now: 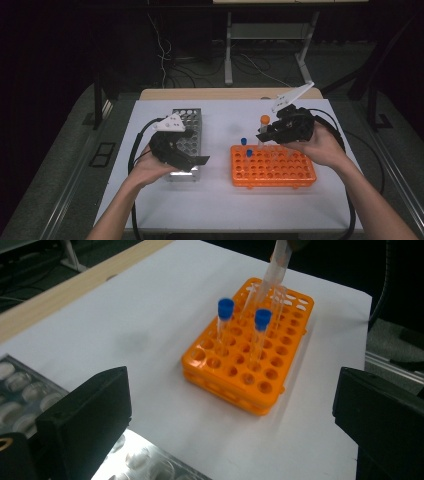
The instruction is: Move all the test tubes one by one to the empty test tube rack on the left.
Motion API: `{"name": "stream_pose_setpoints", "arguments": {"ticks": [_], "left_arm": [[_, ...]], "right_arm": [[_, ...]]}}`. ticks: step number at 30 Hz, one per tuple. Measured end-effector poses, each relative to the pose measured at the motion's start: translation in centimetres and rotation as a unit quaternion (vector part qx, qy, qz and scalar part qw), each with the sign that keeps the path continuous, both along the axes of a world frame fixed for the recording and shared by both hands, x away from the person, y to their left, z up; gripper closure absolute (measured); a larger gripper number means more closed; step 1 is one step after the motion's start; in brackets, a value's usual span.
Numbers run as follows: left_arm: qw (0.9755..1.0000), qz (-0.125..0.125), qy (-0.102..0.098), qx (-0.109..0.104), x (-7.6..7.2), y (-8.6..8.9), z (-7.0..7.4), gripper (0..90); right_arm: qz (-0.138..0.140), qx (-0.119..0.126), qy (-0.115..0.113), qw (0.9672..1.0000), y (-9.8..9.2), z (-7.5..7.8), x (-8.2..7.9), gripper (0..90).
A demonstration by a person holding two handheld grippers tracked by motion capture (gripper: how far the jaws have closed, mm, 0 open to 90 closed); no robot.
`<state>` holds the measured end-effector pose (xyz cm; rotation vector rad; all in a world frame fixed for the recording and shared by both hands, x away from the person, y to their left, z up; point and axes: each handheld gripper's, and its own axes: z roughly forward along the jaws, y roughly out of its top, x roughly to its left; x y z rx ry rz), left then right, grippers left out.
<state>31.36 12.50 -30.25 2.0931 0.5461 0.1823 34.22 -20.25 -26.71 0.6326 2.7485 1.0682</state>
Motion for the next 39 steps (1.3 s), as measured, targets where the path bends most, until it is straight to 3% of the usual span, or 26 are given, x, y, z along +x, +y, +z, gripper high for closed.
{"name": "stream_pose_setpoints", "arguments": {"ticks": [8,15,21,33,39], "left_arm": [[0.9992,-0.016,-0.008,0.037,1.8,-1.1,2.7,1.6],[0.9978,-0.028,-0.006,0.060,3.0,-1.4,4.1,3.7],[0.9947,-0.048,-0.008,0.090,4.0,-2.0,5.6,8.3],[0.9918,-0.075,-0.007,0.103,5.3,-2.6,6.8,19.4],[0.9880,-0.097,0.000,0.121,5.7,-2.8,6.5,34.4]], "right_arm": [[0.016,0.000,0.004,0.9999,2.0,0.1,0.7,73.8],[0.035,-0.001,0.002,0.9994,3.6,0.3,1.0,73.7],[0.057,-0.006,0.005,0.9984,6.0,0.1,1.5,73.8],[0.084,-0.003,0.010,0.9964,9.9,-1.0,2.6,73.8],[0.097,-0.007,0.014,0.9951,11.7,-1.9,2.9,73.7]]}}
